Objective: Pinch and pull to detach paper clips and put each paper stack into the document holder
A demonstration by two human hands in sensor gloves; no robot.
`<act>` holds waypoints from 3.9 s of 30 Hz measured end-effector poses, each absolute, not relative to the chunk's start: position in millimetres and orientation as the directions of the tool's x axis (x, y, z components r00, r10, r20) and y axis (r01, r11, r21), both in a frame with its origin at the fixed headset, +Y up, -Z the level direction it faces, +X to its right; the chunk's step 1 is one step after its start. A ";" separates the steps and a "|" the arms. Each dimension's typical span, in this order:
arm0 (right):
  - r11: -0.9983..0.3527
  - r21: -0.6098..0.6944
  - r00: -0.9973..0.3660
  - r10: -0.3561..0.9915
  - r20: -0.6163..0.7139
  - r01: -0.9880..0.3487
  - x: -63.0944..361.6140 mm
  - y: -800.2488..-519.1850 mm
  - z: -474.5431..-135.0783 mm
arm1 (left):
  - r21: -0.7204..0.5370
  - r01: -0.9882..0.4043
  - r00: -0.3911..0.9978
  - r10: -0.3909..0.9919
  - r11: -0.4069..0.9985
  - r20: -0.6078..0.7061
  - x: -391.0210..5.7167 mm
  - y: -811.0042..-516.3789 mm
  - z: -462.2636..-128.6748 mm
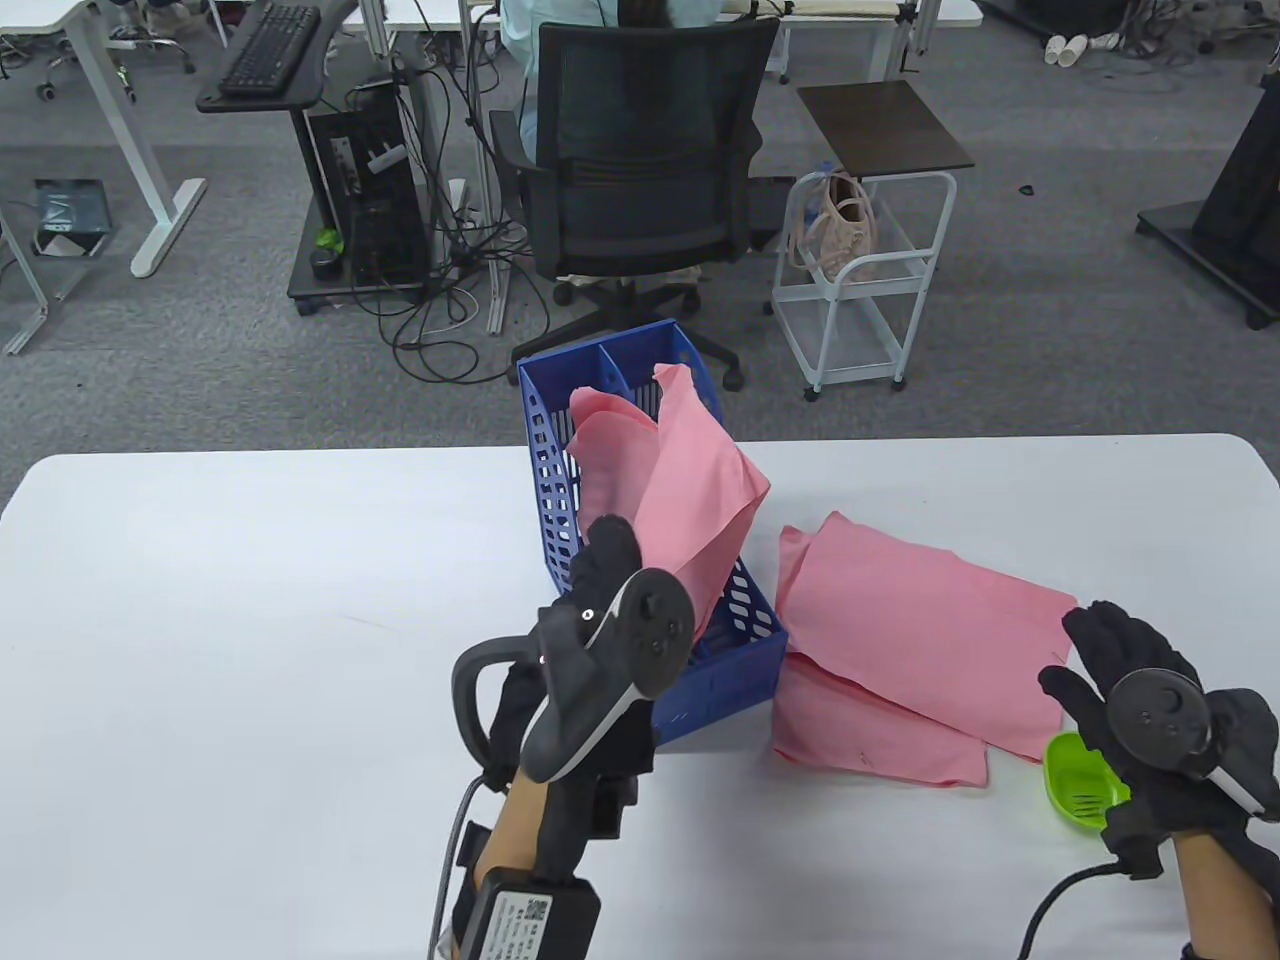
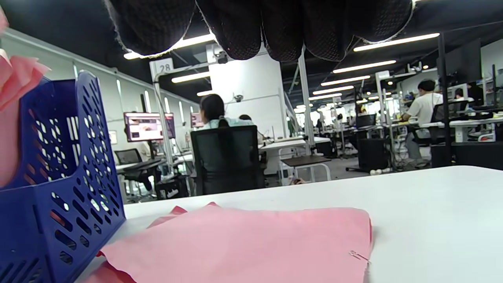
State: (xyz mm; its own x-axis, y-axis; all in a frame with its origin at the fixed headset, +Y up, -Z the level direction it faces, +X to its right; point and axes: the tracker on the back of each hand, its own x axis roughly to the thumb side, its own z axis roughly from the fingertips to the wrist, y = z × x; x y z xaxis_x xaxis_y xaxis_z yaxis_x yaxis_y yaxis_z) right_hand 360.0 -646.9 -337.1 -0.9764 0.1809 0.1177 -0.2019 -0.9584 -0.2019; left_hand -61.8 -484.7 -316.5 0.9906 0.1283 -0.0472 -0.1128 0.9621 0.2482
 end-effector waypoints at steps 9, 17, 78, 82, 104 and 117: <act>-0.956 -0.203 -0.974 0.192 0.117 -0.213 363.2 -646.8 -335.7 | 0.434 -0.251 0.938 0.328 0.865 -0.111 -48.3 -512.0 -371.5; -0.953 -0.216 -0.974 0.190 0.124 -0.214 363.2 -648.7 -336.1 | 0.442 -0.562 0.801 0.593 0.699 0.080 -64.3 -581.6 -394.7; -0.881 0.472 -0.990 0.047 0.130 0.021 205.7 -734.2 -479.6 | 0.204 -0.020 0.971 -0.030 0.979 0.238 -136.0 -658.7 -341.3; -0.837 0.546 -0.992 0.033 0.119 0.037 203.8 -757.8 -486.5 | 0.219 -0.077 0.971 0.023 0.973 0.239 -141.4 -653.6 -340.1; -0.827 0.551 -0.992 -0.051 0.116 0.107 196.5 -787.8 -494.3 | 0.199 -0.126 0.966 0.075 0.972 0.246 -146.2 -650.0 -339.0; -0.840 0.517 -0.985 -0.119 0.124 0.167 193.0 -780.7 -499.9 | 0.202 -0.130 0.968 0.079 0.971 0.240 -147.8 -649.7 -339.7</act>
